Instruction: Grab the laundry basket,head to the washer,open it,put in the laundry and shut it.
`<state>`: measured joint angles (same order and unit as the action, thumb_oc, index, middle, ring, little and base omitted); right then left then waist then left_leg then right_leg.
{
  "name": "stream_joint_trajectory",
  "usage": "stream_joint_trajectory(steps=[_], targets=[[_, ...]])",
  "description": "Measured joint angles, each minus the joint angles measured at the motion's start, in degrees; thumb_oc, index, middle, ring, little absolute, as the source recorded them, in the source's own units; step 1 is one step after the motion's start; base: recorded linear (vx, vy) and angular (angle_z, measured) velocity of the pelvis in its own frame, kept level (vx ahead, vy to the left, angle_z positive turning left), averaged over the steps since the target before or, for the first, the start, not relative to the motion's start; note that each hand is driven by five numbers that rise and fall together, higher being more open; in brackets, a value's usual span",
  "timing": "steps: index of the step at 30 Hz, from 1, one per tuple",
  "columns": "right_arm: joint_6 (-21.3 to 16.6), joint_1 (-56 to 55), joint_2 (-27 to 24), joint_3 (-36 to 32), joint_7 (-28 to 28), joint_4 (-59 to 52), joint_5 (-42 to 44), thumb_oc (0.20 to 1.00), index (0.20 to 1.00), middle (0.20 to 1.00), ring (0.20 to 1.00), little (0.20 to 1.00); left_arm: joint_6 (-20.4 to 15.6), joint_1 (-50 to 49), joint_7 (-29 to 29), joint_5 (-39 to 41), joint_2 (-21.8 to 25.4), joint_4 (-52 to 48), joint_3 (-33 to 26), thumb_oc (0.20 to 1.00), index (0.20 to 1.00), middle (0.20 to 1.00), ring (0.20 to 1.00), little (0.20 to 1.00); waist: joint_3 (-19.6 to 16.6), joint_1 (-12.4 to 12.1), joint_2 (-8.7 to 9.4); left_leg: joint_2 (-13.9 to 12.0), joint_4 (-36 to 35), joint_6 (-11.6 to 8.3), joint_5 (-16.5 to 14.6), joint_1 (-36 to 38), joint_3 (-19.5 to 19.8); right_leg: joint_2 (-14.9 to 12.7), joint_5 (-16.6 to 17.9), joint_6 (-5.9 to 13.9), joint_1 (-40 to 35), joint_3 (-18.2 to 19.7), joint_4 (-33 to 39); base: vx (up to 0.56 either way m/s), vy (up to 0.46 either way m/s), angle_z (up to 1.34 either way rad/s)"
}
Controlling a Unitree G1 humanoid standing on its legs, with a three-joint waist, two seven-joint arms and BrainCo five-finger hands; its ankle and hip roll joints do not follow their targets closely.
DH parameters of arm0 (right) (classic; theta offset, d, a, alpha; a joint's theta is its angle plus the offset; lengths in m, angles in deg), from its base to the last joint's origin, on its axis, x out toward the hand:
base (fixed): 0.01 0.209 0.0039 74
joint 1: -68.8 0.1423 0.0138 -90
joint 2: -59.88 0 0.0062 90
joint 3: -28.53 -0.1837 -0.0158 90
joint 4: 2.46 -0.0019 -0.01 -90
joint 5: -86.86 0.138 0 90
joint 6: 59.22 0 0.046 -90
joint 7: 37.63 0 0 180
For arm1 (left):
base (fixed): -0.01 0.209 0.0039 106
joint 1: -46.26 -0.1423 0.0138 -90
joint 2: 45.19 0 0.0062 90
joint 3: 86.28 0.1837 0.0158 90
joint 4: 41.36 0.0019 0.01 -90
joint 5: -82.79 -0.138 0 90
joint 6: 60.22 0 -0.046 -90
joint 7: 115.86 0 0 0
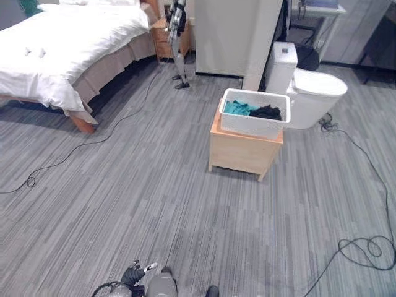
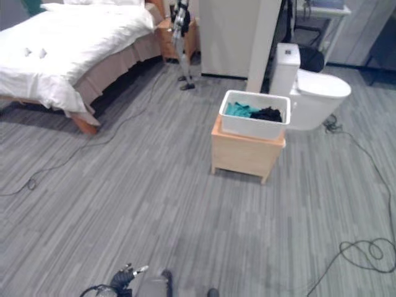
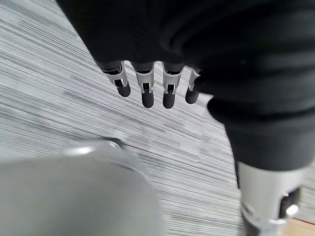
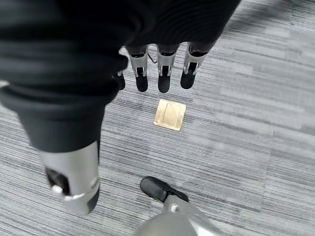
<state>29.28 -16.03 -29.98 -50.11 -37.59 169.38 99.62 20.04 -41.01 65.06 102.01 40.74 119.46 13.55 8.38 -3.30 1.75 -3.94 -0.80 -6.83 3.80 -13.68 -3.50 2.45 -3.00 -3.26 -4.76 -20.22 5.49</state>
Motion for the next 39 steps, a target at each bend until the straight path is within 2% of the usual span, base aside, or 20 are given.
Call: stream_joint_trajectory(steps=[1,4,9,10,11,12,13,16,18,20,21,22,23,26,29,31,32,34,36,39], targets=[[-0.04,1.43,0.23,0.0,0.01,-0.16,0.04,1.0,1.0,1.0,1.0,1.0,-0.01,0.21,-0.01,0.07,-0.08,0.04,-0.03,1.0,1.0,1.0,1.0,1.0,0.59,-0.46,-0.96,0.26,-5.28,-0.21,1.55,-1.25,0.14,1.06,-0.47,0.32,0.01,0.0,0.0,0.36,0.075,-0.12],[-0.27,3.5,1.66,0.89,0.8,-2.12,1.2,1.0,1.0,1.0,1.0,1.0,0.02,-0.09,0.11,0.62,0.08,1.84,-0.4,1.0,1.0,1.0,1.0,1.0,0.94,-3.0,-1.06,-1.34,-4.93,-0.63,3.02,-4.91,1.07,3.49,-2.08,-1.25,-1.49,2.31,-0.02,0.4,0.148,-0.44],[-2.45,2.41,4.23,2.58,0.87,-10.03,1.25,1.0,1.0,1.0,1.0,1.0,0.0,-1.67,0.09,2.36,-0.22,2.27,-5.2,1.0,1.0,1.0,1.0,1.0,-0.13,-3.69,0.93,-0.87,0.82,3.13,5.62,-5.49,-2.23,3.26,-5.24,0.56,-5.28,5.76,-0.59,0.43,0.217,-0.39],[-2.28,0.93,4.85,2.85,0.77,-10.59,1.32,1.0,1.0,1.0,1.0,1.0,0.0,-1.48,0.13,2.78,0.13,2.37,-6.62,1.0,1.0,1.0,1.0,1.0,-0.75,-3.69,2.91,1.85,5.6,4.3,5.23,-4.85,-3.97,1.11,-7.4,2.95,-7.38,5.76,-0.85,0.42,0.284,-0.23],[-2.31,-0.25,4.69,2.86,0.7,-10.56,1.72,1.0,1.0,1.0,1.0,1.0,-0.12,-1.97,0.3,3.02,-0.05,2.2,-6.67,1.0,1.0,1.0,1.0,1.0,-2.05,-3.75,2.75,2.24,4.14,6.53,6.06,-3.23,-4.32,0.78,-8.2,3.5,-7.38,5.9,-3.03,0.28,0.201,-0.07],[-2.31,-0.54,4.83,2.81,0.74,-10.56,2.36,1.0,1.0,1.0,1.0,1.0,0.0,-1.45,0.29,3.13,0.24,2.45,-6.6,1.0,1.0,1.0,1.0,1.0,-2.17,-3.43,3.0,3.18,3.24,8.23,4.3,-1.13,-5.18,-0.14,-9.18,4.83,-6.66,5.75,-7.44,0.37,0.321,0.06],[-2.27,-1.08,4.45,2.1,0.7,-10.74,2.58,1.0,1.0,1.0,1.0,1.0,-0.13,-0.83,0.36,3.27,0.29,2.07,-5.77,1.0,1.0,1.0,1.0,1.0,-2.2,-2.87,1.94,2.33,0.9,9.88,3.98,2.44,-5.01,-2.22,-10.57,5.83,-1.24,5.42,-23.47,0.32,0.31,0.03],[-2.49,-1.46,4.37,-0.5,0.75,-14.08,5.12,1.0,1.0,1.0,1.0,1.0,-0.16,0.48,0.58,3.3,2.42,0.14,-5.5,1.0,1.0,1.0,1.0,1.0,-2.77,-1.1,3.4,5.77,0.95,12.36,-0.17,6.51,-4.82,-9.67,-5.26,9.75,9.56,6.25,-50.95,0.34,0.264,0.18],[-2.63,-0.63,3.61,-4.73,1.16,-13.5,7.85,1.0,1.0,1.0,1.0,1.0,-0.63,2.5,1.06,3.36,3.02,-1.65,-1.52,1.0,1.0,1.0,1.0,1.0,-1.93,-0.3,1.62,6.54,1.79,13.32,-2.87,9.55,-3.35,-16.14,-5.69,9.78,14.95,0.32,-60.2,0.4,0.159,0.34],[-2.23,-0.06,1.91,-6.03,1.34,-16.59,9.73,1.0,1.0,1.0,1.0,1.0,-1.31,2.71,1.1,3.29,2.87,-3.62,-2.74,1.0,1.0,1.0,1.0,1.0,-0.43,-0.16,-2.58,4.35,0.07,14.26,-5.18,14.27,-4.6,-18.72,-6.77,10.08,17.07,-5.75,-53.22,0.45,0.006,-0.22],[-2.39,-0.2,1.29,-8.45,1.5,-18.19,10.19,1.0,1.0,1.0,1.0,1.0,-1.3,1.81,1.15,3.32,2.82,-3.98,-3.05,1.0,1.0,1.0,1.0,1.0,-0.1,-0.19,-4.15,3.61,-1.24,13.01,-5.86,16.28,-5.15,-19.26,-8.12,10.2,16.64,-9.26,-46.93,0.28,-0.094,-0.68],[-3.13,0.67,0.05,-9.52,2.84,-20.61,11.41,1.0,1.0,1.0,1.0,1.0,-1.26,0.0,1.18,3.32,3.43,-3.64,-4.68,1.0,1.0,1.0,1.0,1.0,0.57,0.12,-4.69,3.8,-1.45,11.43,-6.25,18.7,-6.55,-20.47,-6.96,10.2,18.18,-11.67,-36.19,0.26,-0.109,-0.46],[-3.44,0.74,-0.37,-9.71,3.52,-21.05,11.74,1.0,1.0,1.0,1.0,1.0,-1.32,-0.2,1.19,3.32,3.74,-3.36,-4.76,1.0,1.0,1.0,1.0,1.0,0.46,0.6,-4.51,3.9,-1.45,10.81,-6.64,19.27,-6.6,-20.6,-6.17,9.9,19.05,-11.67,-33.37,0.16,-0.085,-0.11],[-3.35,-0.41,-0.78,-10.17,5.04,-22.2,13.51,1.0,1.0,1.0,1.0,1.0,-1.65,-1.96,1.17,3.39,6.38,-3.9,-5.11,1.0,1.0,1.0,1.0,1.0,-0.87,0.92,-0.94,3.55,-2.43,7.9,-8.68,22.78,-9.44,-17.84,-0.5,9.0,20.66,-9.73,-22.0,0.31,-0.121,0.21],[-3.81,-2.45,-1.57,-12.73,5.84,-24.65,13.53,1.0,1.0,1.0,1.0,1.0,-1.49,-1.87,1.33,3.19,5.25,-2.35,-6.1,1.0,1.0,1.0,1.0,1.0,-1.69,2.18,0.59,2.0,-2.97,5.84,-11.86,25.83,-8.01,-14.92,5.13,11.21,21.7,3.29,-8.06,0.45,-0.184,0.37],[-3.8,-2.78,-2.11,-12.63,6.04,-22.48,13.46,1.0,1.0,1.0,1.0,1.0,-1.46,-1.81,1.32,2.75,3.66,-1.52,-6.02,1.0,1.0,1.0,1.0,1.0,-1.9,2.58,0.44,0.24,-3.64,3.91,-13.22,28.48,-7.37,-13.84,10.74,11.37,20.38,4.43,-8.09,0.26,-0.138,0.26],[-3.65,-2.87,-2.32,-12.41,6.14,-22.25,13.47,1.0,1.0,1.0,1.0,1.0,-1.42,-1.59,1.13,2.5,2.79,-1.12,-5.85,1.0,1.0,1.0,1.0,1.0,-1.59,2.85,-0.59,-1.07,-2.09,3.32,-13.96,28.74,-6.18,-12.43,12.62,9.56,19.11,4.62,-8.6,0.38,-0.233,0.3],[-3.84,-4.74,-3.31,-12.37,5.68,-19.68,13.38,1.0,1.0,1.0,1.0,1.0,-1.92,-0.25,0.98,1.97,-0.09,-0.79,-4.3,1.0,1.0,1.0,1.0,1.0,-1.25,2.9,-1.86,-1.85,0.33,1.89,-12.66,28.13,-4.01,-10.66,11.66,5.42,16.8,5.6,-10.01,0.41,-0.305,0.34],[-3.35,-5.85,-3.6,-12.36,5.23,-17.27,13.4,1.0,1.0,1.0,1.0,1.0,-2.27,0.09,0.8,1.58,-1.6,0.03,-3.83,1.0,1.0,1.0,1.0,1.0,-1.61,3.98,-2.74,-2.86,2.19,1.77,-10.88,27.58,-2.93,-10.04,8.97,5.56,16.09,4.83,-12.27,0.31,-0.336,0.39],[-2.63,-5.44,-2.05,-12.77,3.41,-9.88,13.7,1.0,1.0,1.0,1.0,1.0,-2.31,1.67,0.75,2.0,-0.6,2.57,-4.33,1.0,1.0,1.0,1.0,1.0,-1.32,4.41,-2.01,-5.34,12.47,-1.36,-8.75,23.29,2.6,-8.27,5.91,5.14,12.68,2.23,-11.37,0.18,-0.323,0.34]])
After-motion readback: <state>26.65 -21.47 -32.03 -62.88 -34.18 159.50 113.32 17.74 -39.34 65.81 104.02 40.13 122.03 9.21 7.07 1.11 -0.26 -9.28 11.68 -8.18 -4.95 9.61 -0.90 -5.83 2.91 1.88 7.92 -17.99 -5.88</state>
